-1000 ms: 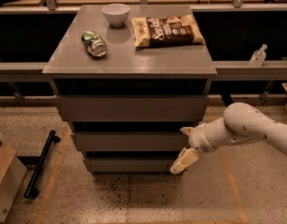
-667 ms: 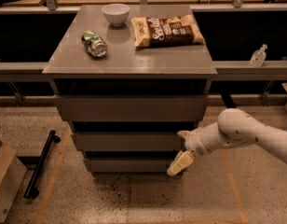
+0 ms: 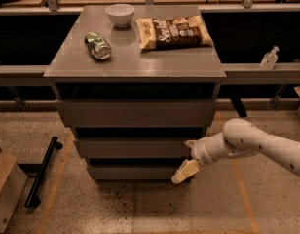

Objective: Open bottom drawer

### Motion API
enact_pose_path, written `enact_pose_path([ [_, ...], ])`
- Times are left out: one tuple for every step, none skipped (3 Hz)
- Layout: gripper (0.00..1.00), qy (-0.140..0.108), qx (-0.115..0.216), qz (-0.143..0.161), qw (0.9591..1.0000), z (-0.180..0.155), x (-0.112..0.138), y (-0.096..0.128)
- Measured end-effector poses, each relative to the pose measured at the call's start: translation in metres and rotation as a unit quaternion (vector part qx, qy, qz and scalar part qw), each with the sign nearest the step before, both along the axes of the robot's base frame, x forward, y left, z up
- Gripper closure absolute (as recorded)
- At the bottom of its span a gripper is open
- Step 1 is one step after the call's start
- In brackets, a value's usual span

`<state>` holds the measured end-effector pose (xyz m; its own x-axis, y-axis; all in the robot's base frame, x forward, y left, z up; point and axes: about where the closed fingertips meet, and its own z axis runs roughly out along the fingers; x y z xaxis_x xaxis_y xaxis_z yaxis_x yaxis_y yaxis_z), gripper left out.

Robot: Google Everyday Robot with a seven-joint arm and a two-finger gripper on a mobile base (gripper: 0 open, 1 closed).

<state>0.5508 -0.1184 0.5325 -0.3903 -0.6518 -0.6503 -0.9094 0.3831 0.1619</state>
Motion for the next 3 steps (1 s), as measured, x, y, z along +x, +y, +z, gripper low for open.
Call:
enact_pose_path([
  [0.00,0.006,0.003,-0.005,1.0000,-0.014,0.001,0.002],
  [0.00,0.013,0.026,-0.003,0.9996,-0.039,0.007,0.008],
  [0.00,0.015,0.040,-0.002,0.9991,-0.071,0.019,0.010],
])
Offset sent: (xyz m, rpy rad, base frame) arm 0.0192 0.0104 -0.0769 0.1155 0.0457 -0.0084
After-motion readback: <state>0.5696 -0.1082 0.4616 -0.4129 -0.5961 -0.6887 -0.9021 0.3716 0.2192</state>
